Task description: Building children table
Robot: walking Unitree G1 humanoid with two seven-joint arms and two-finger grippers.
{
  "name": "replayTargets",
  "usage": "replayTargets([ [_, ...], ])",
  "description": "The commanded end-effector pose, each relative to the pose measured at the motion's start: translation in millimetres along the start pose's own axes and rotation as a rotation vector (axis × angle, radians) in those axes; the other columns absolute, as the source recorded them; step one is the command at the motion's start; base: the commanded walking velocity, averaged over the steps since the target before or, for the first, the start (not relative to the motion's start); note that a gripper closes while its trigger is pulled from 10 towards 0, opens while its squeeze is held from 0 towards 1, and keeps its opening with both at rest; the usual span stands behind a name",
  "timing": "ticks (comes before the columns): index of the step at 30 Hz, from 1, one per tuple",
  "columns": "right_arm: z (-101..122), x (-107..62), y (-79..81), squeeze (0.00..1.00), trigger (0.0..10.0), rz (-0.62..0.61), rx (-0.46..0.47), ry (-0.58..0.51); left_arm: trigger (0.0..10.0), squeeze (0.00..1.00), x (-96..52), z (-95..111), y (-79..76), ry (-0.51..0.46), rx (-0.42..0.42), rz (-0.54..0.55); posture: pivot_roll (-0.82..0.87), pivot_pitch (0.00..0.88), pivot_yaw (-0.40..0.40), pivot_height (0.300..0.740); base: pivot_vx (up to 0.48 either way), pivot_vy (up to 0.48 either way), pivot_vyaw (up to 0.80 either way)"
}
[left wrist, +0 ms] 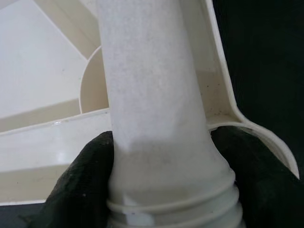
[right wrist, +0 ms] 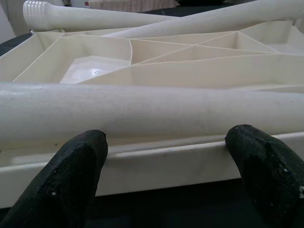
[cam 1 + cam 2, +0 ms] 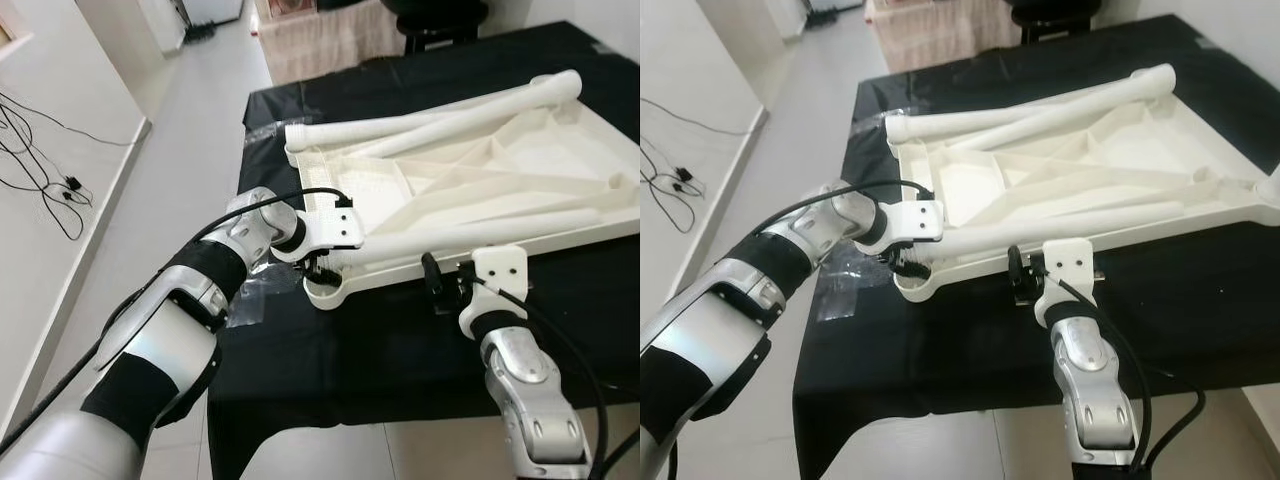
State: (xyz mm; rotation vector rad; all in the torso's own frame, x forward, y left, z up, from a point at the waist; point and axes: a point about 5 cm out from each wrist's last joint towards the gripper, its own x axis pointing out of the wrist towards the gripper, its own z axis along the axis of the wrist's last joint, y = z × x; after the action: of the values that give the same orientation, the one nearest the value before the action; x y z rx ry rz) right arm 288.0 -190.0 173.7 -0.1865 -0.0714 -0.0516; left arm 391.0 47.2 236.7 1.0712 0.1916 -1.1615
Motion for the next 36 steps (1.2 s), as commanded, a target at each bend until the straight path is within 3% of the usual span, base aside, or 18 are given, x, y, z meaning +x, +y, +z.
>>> replayTargets([
  [1, -4.1, -1.4, 5.1, 0.0, 10.0, 0.013, 0.023, 0.028, 0.0, 0.0, -1.5, -3.2, 0.3, 0.0, -0.015, -0.011, -0.08, 0.216, 0.2, 0.74, 0.0, 0.0, 0.0],
  [12, -0.5, 2.4, 4.8, 0.0, 10.0, 0.013, 0.026, 0.018, 0.0, 0.0, -8.7, -3.9, 7.9, -0.008, -0.022, 0.02, -0.08, 0.182, 0.189, 0.74, 0.0, 0.0, 0.0],
  [15, 6.7, 6.5, 2.4, 0.0, 10.0, 0.019, 0.068, -0.019, 0.0, 0.0, -24.1, -2.4, 23.7, -0.081, -0.072, 0.146, -0.08, 0.164, 0.188, 0.74, 0.0, 0.0, 0.0],
  [19, 11.1, 8.2, 0.6, 0.0, 10.0, 0.027, 0.118, -0.038, 0.0, 0.0, -34.0, -1.0, 33.2, -0.131, -0.104, 0.224, -0.08, 0.161, 0.187, 0.74, 0.0, 0.0, 0.0],
  [20, 22.0, 9.1, -3.7, 0.0, 10.0, 0.072, 0.324, -0.085, 1.4, 0.0, -54.1, -0.1, 48.0, -0.231, -0.139, 0.371, -0.08, 0.147, 0.183, 0.74, 0.0, 0.0, 0.0],
  [21, 22.0, 9.1, -3.7, 0.0, 10.0, 0.072, 0.324, -0.085, 1.4, 0.0, -54.1, -0.1, 48.0, -0.231, -0.139, 0.371, -0.08, 0.147, 0.183, 0.74, 0.0, 0.0, 0.0],
  [22, 27.4, 9.4, -5.0, 0.0, 10.0, 0.11, 0.414, -0.113, 2.5, 0.0, -64.5, 2.1, 53.4, -0.317, -0.172, 0.427, -0.08, 0.14, 0.179, 0.74, 0.0, 0.0, 0.0],
  [24, 27.4, 9.4, -5.0, 0.0, 10.0, 0.11, 0.414, -0.113, 2.5, 0.0, -64.5, 2.1, 53.4, -0.317, -0.172, 0.427, -0.08, 0.14, 0.179, 0.74, 0.0, 0.0, 0.0],
  [25, 32.0, 9.5, -5.6, 0.0, 10.0, 0.148, 0.473, -0.138, 2.2, 0.0, -72.1, 4.0, 56.2, -0.393, -0.191, 0.465, -0.08, 0.135, 0.174, 0.74, 0.0, 0.0, 0.0],
  [27, 41.1, 10.0, -3.0, 0.0, 10.0, 0.227, 0.549, -0.179, 5.2, 0.0, -79.0, 5.3, 57.2, -0.501, -0.244, 0.503, -0.08, 0.131, 0.17, 0.74, 0.0, 0.0, 0.0],
  [29, 51.6, 9.4, 1.5, 0.0, 10.0, 0.332, 0.608, -0.224, 8.9, 0.0, -79.2, 5.3, 53.8, -0.591, -0.302, 0.511, -0.08, 0.122, 0.158, 0.74, 0.0, 0.0, 0.0],
  [31, 55.9, 8.9, 3.0, 0.0, 10.0, 0.371, 0.634, -0.243, 9.3, 0.0, -78.5, 5.7, 51.9, -0.63, -0.327, 0.505, -0.08, 0.121, 0.155, 0.74, 0.0, 0.0, 0.0],
  [32, 60.7, 8.2, 4.6, 0.0, 10.0, 0.42, 0.673, -0.261, 10.0, 0.0, -77.2, 6.6, 48.9, -0.672, -0.349, 0.488, -0.08, 0.119, 0.151, 0.74, 0.0, 0.0, 0.0],
  [35, 78.3, 4.7, 5.5, 0.0, 10.0, 0.566, 0.802, -0.34, 10.0, 0.0, -73.0, 10.2, 37.8, -0.8, -0.396, 0.424, -0.07, 0.117, 0.147, 0.74, 0.0, 0.0, 0.0],
  [36, 78.3, 4.7, 5.5, 0.0, 10.0, 0.566, 0.802, -0.34, 10.0, 0.0, -73.0, 10.2, 37.8, -0.8, -0.396, 0.424, -0.07, 0.117, 0.147, 0.74, 0.0, 0.0, 0.0],
])
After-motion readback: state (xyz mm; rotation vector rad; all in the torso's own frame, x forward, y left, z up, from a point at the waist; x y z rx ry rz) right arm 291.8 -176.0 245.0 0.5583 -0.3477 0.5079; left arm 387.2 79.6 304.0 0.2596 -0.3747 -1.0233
